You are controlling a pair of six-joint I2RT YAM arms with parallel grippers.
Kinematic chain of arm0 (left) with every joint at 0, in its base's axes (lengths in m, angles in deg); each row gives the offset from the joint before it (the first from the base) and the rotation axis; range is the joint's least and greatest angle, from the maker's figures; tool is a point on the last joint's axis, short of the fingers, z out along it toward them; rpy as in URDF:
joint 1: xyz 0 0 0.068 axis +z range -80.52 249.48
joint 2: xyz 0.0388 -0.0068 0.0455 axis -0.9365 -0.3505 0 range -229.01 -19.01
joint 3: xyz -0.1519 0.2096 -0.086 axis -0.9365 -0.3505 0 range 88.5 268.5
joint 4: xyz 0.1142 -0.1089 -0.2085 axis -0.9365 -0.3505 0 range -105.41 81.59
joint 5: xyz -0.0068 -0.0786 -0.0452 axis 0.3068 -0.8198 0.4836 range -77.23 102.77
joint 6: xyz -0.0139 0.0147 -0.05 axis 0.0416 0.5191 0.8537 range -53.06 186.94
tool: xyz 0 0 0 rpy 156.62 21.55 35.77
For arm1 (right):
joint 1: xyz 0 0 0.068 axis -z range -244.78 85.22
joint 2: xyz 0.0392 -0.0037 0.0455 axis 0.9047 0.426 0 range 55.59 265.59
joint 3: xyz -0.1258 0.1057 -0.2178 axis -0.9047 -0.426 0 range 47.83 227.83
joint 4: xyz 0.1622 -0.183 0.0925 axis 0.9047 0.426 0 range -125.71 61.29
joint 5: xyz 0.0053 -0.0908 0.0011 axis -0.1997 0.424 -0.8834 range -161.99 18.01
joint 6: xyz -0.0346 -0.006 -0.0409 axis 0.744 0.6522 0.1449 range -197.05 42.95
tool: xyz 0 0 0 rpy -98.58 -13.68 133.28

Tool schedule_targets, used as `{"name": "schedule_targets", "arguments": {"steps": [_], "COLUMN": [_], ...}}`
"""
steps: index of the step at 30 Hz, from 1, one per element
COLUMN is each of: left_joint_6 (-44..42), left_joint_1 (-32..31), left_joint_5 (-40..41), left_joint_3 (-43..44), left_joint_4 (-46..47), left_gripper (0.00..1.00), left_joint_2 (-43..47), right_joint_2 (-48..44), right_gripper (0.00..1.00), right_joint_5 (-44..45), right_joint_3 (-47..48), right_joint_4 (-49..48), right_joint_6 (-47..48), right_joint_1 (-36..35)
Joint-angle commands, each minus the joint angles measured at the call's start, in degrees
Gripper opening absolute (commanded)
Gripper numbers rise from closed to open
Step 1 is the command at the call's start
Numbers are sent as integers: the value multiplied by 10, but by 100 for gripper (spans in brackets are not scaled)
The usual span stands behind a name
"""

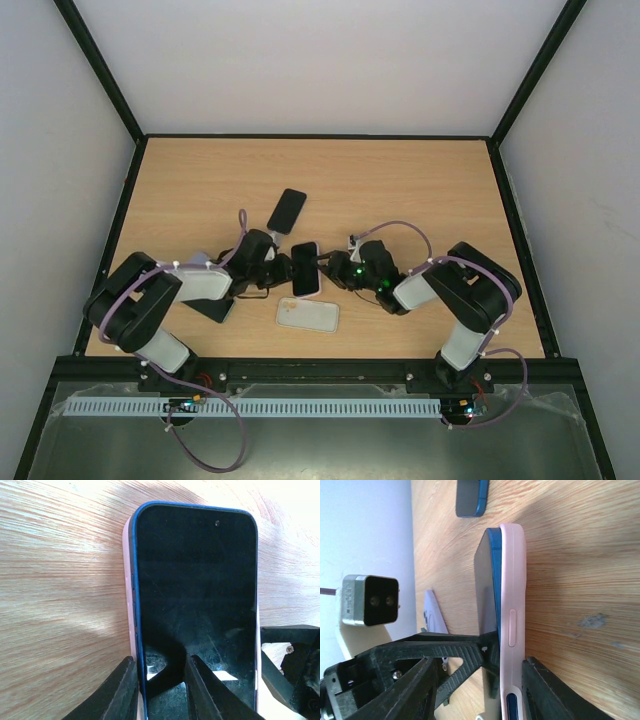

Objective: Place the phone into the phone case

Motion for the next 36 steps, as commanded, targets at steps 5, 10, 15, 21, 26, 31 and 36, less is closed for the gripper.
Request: {"name": "schedule_targets", "arguments": {"steps": [5, 10, 15, 21, 26, 31, 36], "left_joint_6": [-2, 0, 1, 0, 0, -5, -2], "left_joint_1": [-4, -4, -4, -4, -3, 12, 31], "left_joint_5": [-26, -27, -22, -15, -19, -7, -26], "left_joint_3": [-21, -31, -41, -52, -52, -63, -84], "left_joint_4": [26, 36, 42, 46, 49, 28, 49], "left_gripper": [30, 34, 36, 39, 37, 39, 40], "left_joint_2": [20, 26, 37, 56, 54, 81, 95], "right_joint_2": [1, 13, 27, 37, 40, 30, 42], "right_gripper": [46, 46, 45, 41, 41, 42, 42], "right_joint_5": [-37, -43, -48, -55, -69, -67, -68], "right_joint_3": [5, 3, 5, 10, 10, 13, 16], "right_joint_4": [-53, -73, -80, -81, -104, -98, -101], "right_joint_6": [2, -6, -11, -10, -23, -21, -26], "right_joint_1": [-15, -15, -15, -15, -15, -15, -17]}}
